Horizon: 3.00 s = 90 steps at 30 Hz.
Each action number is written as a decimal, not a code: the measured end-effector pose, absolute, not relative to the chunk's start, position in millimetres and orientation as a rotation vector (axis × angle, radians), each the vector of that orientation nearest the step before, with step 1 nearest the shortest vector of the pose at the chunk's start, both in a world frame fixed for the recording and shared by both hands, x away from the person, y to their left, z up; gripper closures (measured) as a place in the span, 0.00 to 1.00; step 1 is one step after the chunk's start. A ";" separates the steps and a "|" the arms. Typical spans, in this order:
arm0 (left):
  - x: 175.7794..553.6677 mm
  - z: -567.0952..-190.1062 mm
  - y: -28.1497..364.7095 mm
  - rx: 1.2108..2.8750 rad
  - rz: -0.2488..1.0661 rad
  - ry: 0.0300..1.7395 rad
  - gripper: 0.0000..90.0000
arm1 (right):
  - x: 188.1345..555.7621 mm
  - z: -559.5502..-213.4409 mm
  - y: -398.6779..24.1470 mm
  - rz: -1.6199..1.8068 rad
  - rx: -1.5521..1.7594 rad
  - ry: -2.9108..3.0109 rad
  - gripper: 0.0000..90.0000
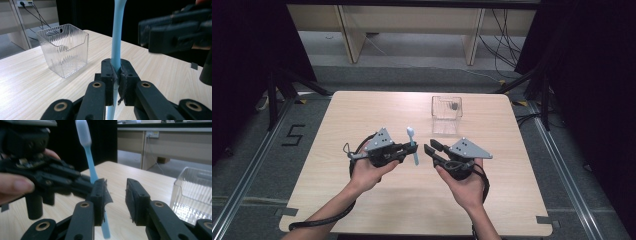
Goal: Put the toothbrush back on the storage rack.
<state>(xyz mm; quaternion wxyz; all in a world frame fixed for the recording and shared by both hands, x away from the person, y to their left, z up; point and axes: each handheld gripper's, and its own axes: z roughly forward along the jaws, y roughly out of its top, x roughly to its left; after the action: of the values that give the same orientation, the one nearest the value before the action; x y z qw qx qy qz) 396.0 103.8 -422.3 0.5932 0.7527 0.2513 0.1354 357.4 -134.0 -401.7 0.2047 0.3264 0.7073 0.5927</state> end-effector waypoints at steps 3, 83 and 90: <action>395.2 -421.8 102.4 1.752 0.318 0.578 0.92 | 357.9 -397.0 -128.5 1.654 0.888 1.974 0.77; 364.2 -477.4 218.4 1.789 0.637 0.756 0.38 | 396.7 -382.0 -170.0 1.537 0.985 1.800 0.94; 362.4 -490.0 221.0 1.773 0.647 0.766 0.38 | 398.8 -380.1 -176.2 1.528 0.998 1.789 0.94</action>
<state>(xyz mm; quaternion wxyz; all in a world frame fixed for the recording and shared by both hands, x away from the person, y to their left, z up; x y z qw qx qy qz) 362.4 221.0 -490.0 0.5245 0.7411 0.3203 0.2704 398.8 -176.2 -380.1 0.2888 0.3740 0.6700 0.5725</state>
